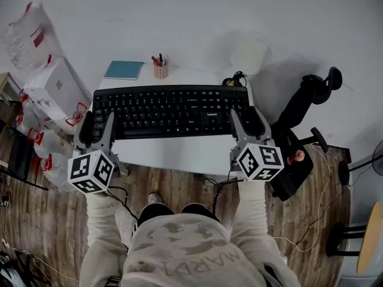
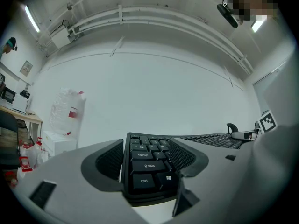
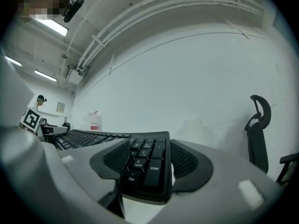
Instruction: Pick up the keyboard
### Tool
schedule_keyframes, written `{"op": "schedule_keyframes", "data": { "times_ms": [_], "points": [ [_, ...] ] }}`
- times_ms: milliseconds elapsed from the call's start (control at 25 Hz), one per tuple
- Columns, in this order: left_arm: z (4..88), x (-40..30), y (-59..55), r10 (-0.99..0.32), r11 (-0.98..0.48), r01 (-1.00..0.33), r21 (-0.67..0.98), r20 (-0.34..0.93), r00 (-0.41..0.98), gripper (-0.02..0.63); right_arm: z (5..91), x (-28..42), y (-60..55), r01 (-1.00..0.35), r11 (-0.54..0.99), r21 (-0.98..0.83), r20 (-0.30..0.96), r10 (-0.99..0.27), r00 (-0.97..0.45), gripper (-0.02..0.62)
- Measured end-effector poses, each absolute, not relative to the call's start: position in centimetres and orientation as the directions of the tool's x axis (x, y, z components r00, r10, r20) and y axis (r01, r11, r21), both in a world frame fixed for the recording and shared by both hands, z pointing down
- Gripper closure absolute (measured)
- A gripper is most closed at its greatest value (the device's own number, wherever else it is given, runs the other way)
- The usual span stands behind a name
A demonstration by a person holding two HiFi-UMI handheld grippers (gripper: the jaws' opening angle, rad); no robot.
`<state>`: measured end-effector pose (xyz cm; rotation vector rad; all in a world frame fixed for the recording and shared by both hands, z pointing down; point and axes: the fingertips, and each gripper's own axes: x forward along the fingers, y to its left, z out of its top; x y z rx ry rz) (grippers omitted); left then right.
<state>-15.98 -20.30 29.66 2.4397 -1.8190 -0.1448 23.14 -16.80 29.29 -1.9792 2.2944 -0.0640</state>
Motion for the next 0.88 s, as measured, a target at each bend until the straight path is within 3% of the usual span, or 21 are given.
{"op": "schedule_keyframes", "data": {
  "times_ms": [880],
  "points": [
    [29.58, -16.15, -20.07, -0.965, -0.261, -0.955, 0.138, -0.020, 0.261, 0.298, 29.40, 23.10, -17.00, -0.981, 0.162, -0.106, -0.059, -0.986, -0.156, 0.313]
  ]
}}
